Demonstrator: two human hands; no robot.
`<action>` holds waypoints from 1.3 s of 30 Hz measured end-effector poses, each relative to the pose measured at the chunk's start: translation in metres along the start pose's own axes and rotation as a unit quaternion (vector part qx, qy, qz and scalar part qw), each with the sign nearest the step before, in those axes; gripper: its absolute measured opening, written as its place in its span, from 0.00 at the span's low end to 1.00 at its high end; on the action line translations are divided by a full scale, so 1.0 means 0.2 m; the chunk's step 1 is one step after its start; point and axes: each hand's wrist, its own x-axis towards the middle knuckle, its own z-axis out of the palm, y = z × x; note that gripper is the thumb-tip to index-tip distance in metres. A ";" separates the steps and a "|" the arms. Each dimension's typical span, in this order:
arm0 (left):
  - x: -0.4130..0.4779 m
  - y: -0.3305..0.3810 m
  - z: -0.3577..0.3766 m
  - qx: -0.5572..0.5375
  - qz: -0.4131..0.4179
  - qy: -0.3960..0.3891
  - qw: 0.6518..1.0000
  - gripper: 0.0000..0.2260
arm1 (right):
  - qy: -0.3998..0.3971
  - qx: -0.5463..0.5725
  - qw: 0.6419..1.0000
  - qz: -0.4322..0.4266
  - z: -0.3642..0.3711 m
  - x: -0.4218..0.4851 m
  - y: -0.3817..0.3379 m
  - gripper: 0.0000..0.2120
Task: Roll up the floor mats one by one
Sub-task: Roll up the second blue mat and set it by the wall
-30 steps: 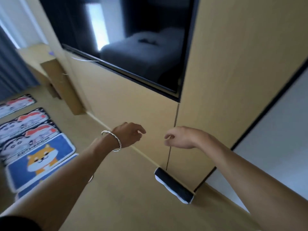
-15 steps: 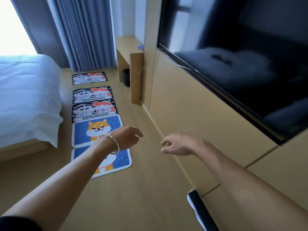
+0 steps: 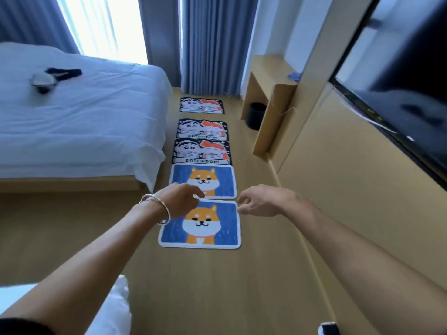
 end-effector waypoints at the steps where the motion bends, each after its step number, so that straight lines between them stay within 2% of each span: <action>1: -0.01 -0.05 -0.02 -0.003 -0.011 0.003 1.000 0.13 | 0.000 -0.004 1.000 -0.015 -0.02 0.04 -0.05 0.22; 11: 0.07 -0.40 -0.28 0.005 -0.069 0.038 0.997 0.11 | 0.005 -0.028 0.995 -0.100 -0.24 0.51 -0.30 0.20; 22: 0.73 -0.63 -0.70 0.049 -0.112 0.037 0.992 0.13 | 0.038 -0.019 0.987 -0.155 -0.83 1.25 -0.33 0.17; 29: 1.04 -0.77 -0.96 0.055 -0.152 0.071 0.984 0.13 | 0.043 -0.029 0.979 -0.196 -1.14 1.60 -0.43 0.18; 34: 1.27 -0.84 -1.08 0.062 -0.120 0.050 0.990 0.12 | 0.062 -0.008 0.982 -0.177 -1.29 1.77 -0.37 0.16; 39: 1.60 -0.87 -1.16 0.074 -0.044 0.018 0.996 0.12 | 0.032 0.007 0.991 -0.128 -1.38 1.93 -0.26 0.18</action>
